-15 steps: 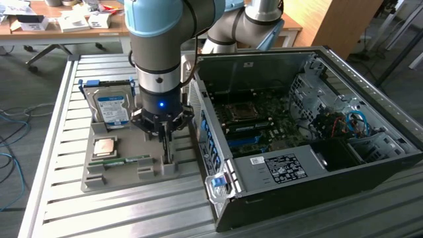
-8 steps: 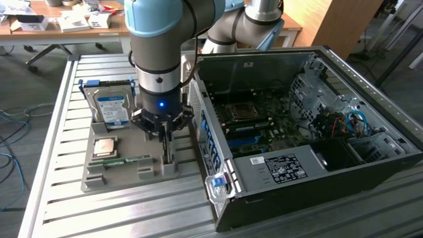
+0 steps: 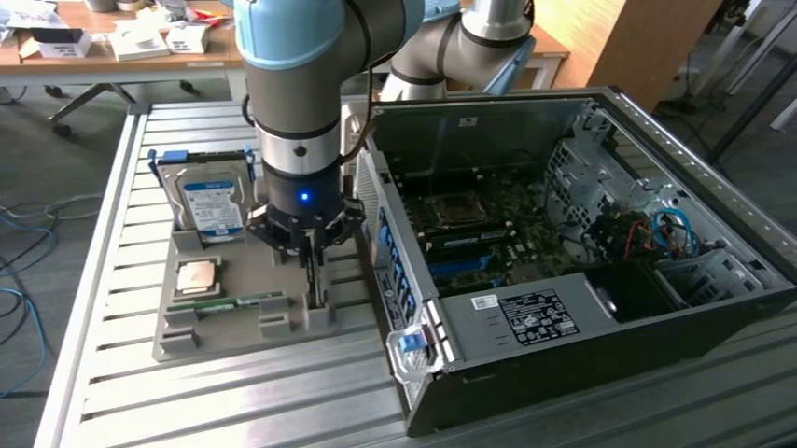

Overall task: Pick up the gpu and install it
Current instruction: 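Pick up the gpu and move the gpu toward the slot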

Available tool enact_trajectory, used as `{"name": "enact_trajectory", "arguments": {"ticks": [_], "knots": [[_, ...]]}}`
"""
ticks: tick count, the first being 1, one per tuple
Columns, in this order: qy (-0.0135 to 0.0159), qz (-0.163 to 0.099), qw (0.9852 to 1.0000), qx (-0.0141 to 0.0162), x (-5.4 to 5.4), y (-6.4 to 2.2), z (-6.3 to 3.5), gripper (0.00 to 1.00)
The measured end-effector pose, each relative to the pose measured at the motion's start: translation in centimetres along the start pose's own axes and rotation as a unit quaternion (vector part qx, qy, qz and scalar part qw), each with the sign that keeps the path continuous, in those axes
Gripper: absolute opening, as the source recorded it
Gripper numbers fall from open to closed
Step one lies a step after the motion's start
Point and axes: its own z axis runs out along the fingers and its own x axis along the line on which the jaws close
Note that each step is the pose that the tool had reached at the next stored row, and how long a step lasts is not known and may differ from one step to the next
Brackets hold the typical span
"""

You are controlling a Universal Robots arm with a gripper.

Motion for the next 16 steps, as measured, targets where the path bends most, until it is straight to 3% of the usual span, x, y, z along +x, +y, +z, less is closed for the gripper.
{"name": "enact_trajectory", "arguments": {"ticks": [6, 16], "knots": [[0.0007, -0.017, 0.9999, -0.0002, 0.0, 0.0, 0.0, 0.26], [0.0007, -0.017, 0.9999, -0.0002, 0.0, 0.01, -0.3, 0.26]]}}
